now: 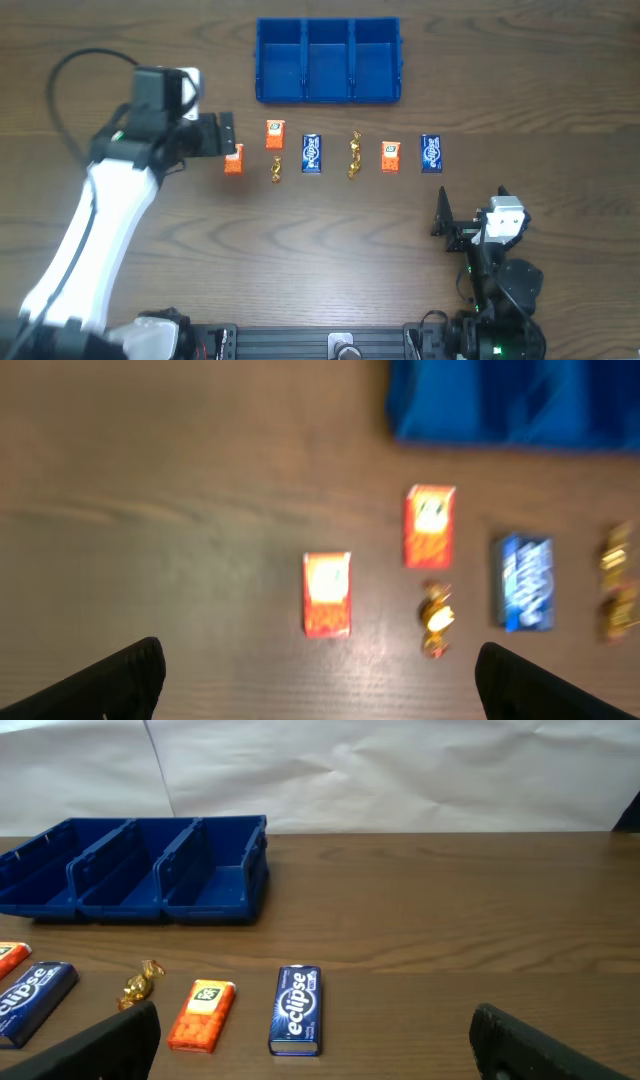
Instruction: Sort Candies Into Trays
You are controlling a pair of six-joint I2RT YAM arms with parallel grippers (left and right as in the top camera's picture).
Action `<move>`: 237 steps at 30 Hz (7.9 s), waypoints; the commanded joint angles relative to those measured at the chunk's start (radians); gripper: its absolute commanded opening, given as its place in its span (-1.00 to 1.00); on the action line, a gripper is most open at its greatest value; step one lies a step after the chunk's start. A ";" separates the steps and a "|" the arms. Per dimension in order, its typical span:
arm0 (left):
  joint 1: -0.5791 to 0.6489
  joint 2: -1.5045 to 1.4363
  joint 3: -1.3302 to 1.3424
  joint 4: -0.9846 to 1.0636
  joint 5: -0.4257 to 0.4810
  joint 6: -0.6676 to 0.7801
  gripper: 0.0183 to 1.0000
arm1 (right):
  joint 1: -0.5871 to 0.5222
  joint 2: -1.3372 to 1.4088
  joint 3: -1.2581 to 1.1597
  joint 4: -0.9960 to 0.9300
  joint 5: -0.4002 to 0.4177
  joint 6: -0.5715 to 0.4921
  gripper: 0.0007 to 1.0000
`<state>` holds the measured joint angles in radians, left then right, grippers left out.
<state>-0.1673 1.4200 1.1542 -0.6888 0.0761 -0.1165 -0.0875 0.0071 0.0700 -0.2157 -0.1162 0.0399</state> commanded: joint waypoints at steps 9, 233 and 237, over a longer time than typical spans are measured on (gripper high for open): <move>-0.049 0.365 0.012 0.026 0.005 -0.044 1.00 | -0.002 -0.004 -0.003 -0.002 -0.002 -0.011 1.00; -0.211 0.748 0.713 0.114 -0.232 -0.167 -0.51 | -0.002 -0.004 -0.003 -0.002 -0.002 -0.011 1.00; -0.211 0.750 0.713 0.118 -0.232 -0.168 -0.49 | -0.002 -0.004 -0.003 -0.002 -0.002 -0.011 1.00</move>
<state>-0.3813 2.1540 1.8481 -0.5770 -0.1593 -0.2909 -0.0875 0.0071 0.0700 -0.2157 -0.1162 0.0399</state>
